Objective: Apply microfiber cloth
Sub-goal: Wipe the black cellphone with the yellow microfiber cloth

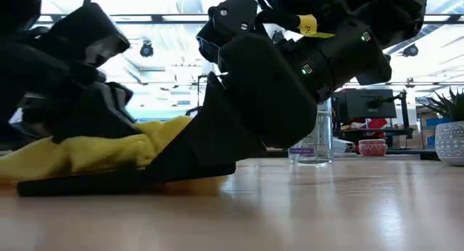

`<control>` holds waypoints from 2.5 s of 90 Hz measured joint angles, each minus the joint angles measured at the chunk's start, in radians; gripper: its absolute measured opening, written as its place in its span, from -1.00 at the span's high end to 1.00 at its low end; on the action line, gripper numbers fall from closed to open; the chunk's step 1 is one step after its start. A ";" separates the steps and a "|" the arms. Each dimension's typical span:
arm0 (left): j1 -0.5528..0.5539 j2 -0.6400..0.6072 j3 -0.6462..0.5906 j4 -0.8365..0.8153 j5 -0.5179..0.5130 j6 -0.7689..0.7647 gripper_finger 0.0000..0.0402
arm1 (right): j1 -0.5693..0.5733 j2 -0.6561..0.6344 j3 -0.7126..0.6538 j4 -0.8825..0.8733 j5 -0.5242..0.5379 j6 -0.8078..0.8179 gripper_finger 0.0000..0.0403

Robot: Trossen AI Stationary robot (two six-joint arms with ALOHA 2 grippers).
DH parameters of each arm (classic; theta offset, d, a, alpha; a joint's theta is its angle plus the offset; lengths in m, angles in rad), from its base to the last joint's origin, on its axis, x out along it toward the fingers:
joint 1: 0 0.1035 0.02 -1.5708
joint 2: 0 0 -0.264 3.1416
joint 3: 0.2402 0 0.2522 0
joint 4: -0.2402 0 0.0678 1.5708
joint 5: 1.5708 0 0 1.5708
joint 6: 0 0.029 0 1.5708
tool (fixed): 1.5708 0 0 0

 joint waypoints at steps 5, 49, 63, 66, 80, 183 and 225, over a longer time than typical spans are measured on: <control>0.006 0.010 0.004 0.025 0.022 0.010 0.97 | 0.000 0.000 0.000 -0.001 0.002 0.000 -0.58; -0.052 -0.100 0.012 -0.254 0.204 -0.140 0.97 | 0.000 0.002 0.000 -0.006 0.019 0.002 -0.58; -0.052 -0.138 0.014 -0.518 0.144 -0.287 0.97 | -0.006 0.002 0.000 -0.011 0.044 0.007 -0.58; -0.054 -0.142 0.013 -0.562 0.133 -0.300 0.97 | -0.006 0.002 0.000 -0.012 0.044 0.008 -0.58; -0.054 -0.170 0.010 -0.635 0.113 -0.306 0.97 | -0.005 0.002 0.000 -0.019 0.041 0.014 -0.57; -0.093 -0.130 0.008 -0.282 -0.020 -0.260 0.97 | -0.001 0.002 0.000 -0.022 0.023 0.005 -0.57; -0.026 0.048 0.080 -0.016 -0.033 -0.087 0.97 | -0.005 0.002 0.000 -0.017 0.024 0.005 -0.57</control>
